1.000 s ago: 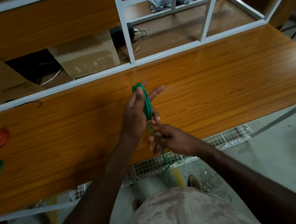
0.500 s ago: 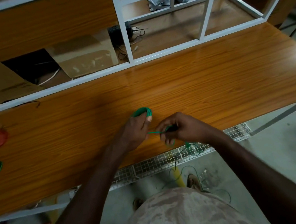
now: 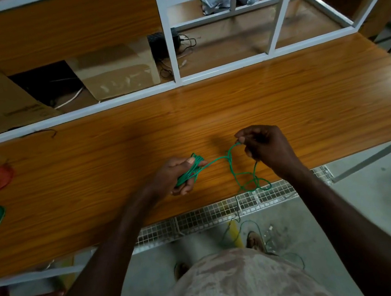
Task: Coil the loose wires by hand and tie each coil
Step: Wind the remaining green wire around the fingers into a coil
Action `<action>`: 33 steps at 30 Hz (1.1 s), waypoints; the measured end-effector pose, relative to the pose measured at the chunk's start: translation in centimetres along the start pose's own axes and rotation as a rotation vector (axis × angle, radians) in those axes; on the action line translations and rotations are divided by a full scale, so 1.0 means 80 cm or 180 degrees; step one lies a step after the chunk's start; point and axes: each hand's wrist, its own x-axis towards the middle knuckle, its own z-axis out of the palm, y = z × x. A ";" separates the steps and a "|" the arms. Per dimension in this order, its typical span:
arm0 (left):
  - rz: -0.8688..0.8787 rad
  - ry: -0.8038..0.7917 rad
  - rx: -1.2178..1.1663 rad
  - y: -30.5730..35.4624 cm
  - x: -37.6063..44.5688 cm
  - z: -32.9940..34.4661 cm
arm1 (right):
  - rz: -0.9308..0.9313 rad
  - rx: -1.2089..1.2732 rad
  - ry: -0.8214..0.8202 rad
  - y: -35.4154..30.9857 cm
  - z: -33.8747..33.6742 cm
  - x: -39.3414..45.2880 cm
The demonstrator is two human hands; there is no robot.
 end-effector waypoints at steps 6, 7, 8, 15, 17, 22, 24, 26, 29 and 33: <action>-0.0048 0.0083 -0.0067 -0.002 -0.011 -0.008 | -0.0038 -0.0519 0.0994 0.028 -0.032 0.013; -0.0059 0.0127 -0.0084 -0.004 -0.013 -0.012 | 0.0004 -0.0602 0.1141 0.033 -0.040 0.015; -0.0061 0.0160 -0.0100 -0.004 -0.015 -0.016 | 0.0053 -0.0648 0.1295 0.037 -0.048 0.016; -0.0101 0.0519 -0.0398 -0.019 -0.019 -0.056 | 0.0379 -0.1010 0.2303 0.044 -0.098 0.017; -0.0119 0.0635 -0.0570 -0.025 -0.022 -0.065 | 0.0476 -0.1038 0.2452 0.048 -0.113 0.017; -0.0110 0.0823 -0.0909 -0.027 -0.019 -0.056 | 0.0560 -0.1230 0.1922 0.050 -0.100 0.009; -0.0085 0.0855 -0.0949 -0.022 -0.015 -0.047 | 0.0571 -0.1391 0.1597 0.053 -0.086 0.005; -0.0020 0.0874 -0.1117 -0.014 -0.012 -0.038 | 0.0501 -0.1683 0.1240 0.059 -0.070 0.003; -0.0024 0.0935 -0.1793 -0.004 -0.002 -0.022 | 0.0264 -0.2099 0.0559 0.072 -0.044 0.001; 0.0010 0.0880 -0.2146 0.013 0.011 0.003 | 0.0067 -0.2086 -0.0065 0.060 -0.003 -0.010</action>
